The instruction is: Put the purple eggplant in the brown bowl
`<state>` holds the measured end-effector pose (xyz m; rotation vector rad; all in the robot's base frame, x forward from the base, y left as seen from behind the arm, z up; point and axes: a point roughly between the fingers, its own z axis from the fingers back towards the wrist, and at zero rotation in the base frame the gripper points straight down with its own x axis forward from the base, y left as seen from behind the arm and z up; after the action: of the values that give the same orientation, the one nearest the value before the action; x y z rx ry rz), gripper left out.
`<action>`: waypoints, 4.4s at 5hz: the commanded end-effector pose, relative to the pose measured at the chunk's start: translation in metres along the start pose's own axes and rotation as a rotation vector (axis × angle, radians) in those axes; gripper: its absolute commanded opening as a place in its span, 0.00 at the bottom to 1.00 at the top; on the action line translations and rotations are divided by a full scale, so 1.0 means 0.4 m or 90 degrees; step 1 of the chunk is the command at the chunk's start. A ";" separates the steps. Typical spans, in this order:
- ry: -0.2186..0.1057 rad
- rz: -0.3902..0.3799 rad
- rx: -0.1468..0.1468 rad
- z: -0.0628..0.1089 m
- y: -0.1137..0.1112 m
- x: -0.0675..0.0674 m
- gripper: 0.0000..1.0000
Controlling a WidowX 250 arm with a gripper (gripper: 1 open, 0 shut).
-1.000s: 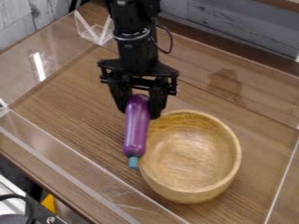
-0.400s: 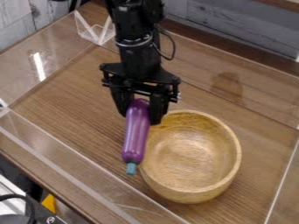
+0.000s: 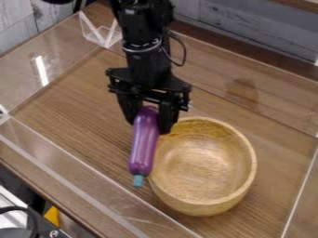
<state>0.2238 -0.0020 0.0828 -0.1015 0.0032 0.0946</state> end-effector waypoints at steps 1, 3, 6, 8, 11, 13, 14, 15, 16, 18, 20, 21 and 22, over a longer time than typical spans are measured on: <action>-0.032 -0.013 0.004 0.018 -0.008 0.005 0.00; -0.046 -0.020 0.011 0.014 -0.009 0.003 0.00; -0.057 -0.047 0.016 0.009 -0.034 0.004 0.00; -0.044 -0.097 0.021 -0.021 -0.124 0.008 0.00; -0.038 -0.128 0.030 -0.056 -0.180 0.019 0.00; -0.040 -0.131 0.032 -0.060 -0.188 0.020 0.00; -0.040 -0.131 0.033 -0.062 -0.191 0.020 0.00; -0.040 -0.132 0.032 -0.062 -0.194 0.020 0.00; -0.040 -0.132 0.032 -0.063 -0.196 0.020 0.00; -0.041 -0.130 0.030 -0.061 -0.198 0.019 0.00; -0.042 -0.128 0.029 -0.059 -0.200 0.019 0.00; -0.043 -0.127 0.028 -0.057 -0.201 0.018 0.00; -0.043 -0.126 0.027 -0.056 -0.201 0.018 0.00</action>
<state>0.2287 -0.0777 0.0553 -0.0417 -0.0166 -0.0978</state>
